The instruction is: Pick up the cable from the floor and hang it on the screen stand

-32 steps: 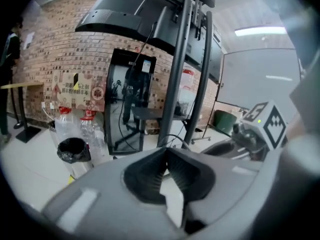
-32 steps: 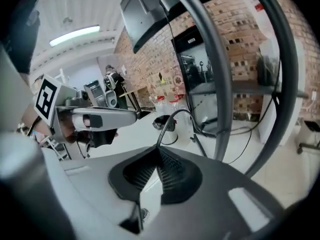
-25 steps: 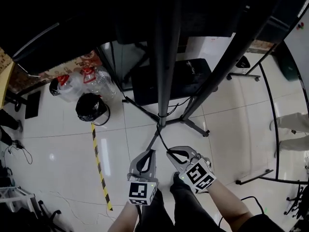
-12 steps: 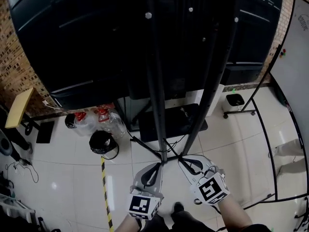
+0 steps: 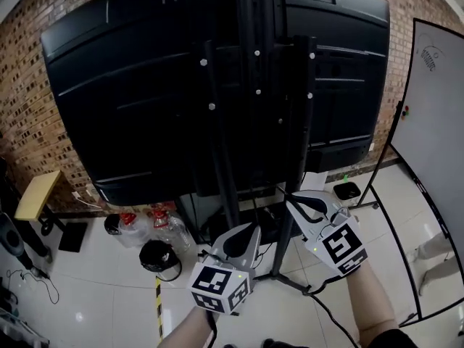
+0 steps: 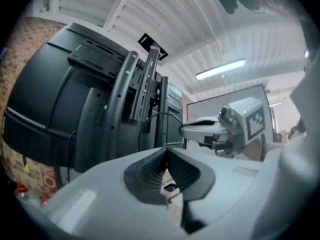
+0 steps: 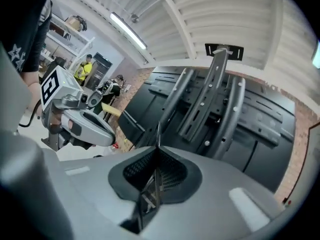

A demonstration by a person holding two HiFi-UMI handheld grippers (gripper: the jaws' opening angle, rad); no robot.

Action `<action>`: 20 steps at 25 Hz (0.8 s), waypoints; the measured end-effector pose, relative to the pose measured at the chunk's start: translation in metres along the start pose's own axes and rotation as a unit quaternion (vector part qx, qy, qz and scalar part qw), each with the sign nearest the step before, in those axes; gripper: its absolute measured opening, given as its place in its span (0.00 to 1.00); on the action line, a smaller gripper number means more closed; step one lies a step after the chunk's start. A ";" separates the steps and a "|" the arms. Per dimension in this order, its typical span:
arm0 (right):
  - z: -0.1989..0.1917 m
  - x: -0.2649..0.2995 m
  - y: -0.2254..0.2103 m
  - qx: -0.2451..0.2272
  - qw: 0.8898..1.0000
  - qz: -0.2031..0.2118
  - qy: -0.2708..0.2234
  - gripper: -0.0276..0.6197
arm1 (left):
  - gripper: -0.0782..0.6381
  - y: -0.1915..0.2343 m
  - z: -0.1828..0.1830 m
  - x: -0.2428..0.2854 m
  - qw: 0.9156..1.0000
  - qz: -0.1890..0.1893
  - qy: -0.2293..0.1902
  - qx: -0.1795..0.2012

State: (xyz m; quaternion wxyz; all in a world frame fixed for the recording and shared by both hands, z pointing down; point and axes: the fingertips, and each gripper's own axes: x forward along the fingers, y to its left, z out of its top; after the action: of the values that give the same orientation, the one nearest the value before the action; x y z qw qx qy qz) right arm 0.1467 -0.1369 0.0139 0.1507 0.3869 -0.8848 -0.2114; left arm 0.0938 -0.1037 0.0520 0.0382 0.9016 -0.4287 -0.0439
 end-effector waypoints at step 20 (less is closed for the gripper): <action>0.145 0.012 -0.231 0.035 0.991 -0.115 -0.055 0.07 | 0.12 -0.002 0.162 0.123 0.993 -0.062 -0.045 0.087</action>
State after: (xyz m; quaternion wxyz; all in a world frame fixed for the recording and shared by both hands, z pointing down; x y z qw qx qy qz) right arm 0.2201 -0.2495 -0.2233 0.0632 0.4786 -0.8484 -0.2171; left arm 0.1542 -0.2034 -0.1150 -0.0622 0.9235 -0.3751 -0.0498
